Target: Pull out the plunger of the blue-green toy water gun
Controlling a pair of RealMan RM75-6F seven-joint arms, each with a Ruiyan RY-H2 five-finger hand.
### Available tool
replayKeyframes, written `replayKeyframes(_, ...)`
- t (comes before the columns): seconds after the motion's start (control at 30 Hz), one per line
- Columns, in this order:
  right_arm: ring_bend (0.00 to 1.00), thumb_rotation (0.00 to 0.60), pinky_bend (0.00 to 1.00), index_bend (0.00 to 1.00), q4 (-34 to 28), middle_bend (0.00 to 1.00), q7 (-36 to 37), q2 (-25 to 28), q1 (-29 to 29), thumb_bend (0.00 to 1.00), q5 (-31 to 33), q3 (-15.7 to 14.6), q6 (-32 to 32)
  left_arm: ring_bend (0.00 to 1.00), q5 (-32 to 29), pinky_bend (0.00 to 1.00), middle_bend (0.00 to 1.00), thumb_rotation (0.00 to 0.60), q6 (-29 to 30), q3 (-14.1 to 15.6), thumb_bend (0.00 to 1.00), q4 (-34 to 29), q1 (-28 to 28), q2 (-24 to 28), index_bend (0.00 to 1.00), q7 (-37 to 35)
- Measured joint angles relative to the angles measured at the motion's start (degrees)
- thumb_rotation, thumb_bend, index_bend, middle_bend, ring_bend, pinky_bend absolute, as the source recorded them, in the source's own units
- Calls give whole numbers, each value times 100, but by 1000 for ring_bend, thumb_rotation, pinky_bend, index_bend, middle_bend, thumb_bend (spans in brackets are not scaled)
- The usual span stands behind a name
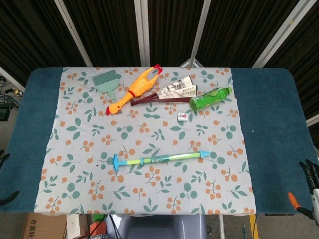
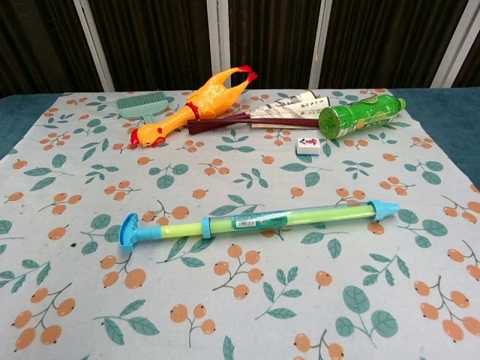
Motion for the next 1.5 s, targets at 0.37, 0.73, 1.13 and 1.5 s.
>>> replayKeyframes(0.37,0,600,0,0,3,0,-4,2,9,348,-41,-6,-34,0,-27,0,0,600,-85,-7,102,-40,-1,9,0,101)
replayKeyframes(0.73,0,600,0,0,-43,0,-10,-5,31,347,45,17,-128,0,-139,0,0,600,-302,-25,102,-161,-66,36,0,243)
replayKeyframes(1.13,0,600,0,0,-100,0,70,32,59,347,89,12,-237,0,-273,1,0,600,-1090,-181,147,-1264,-558,165,49,1101)
replayKeyframes(1.5,0,600,0,0,-110,0,41,33,89,348,147,24,-327,0,-1989,56,58,600,-2131,-1007,283,-2295,-1765,-453,333,3636)
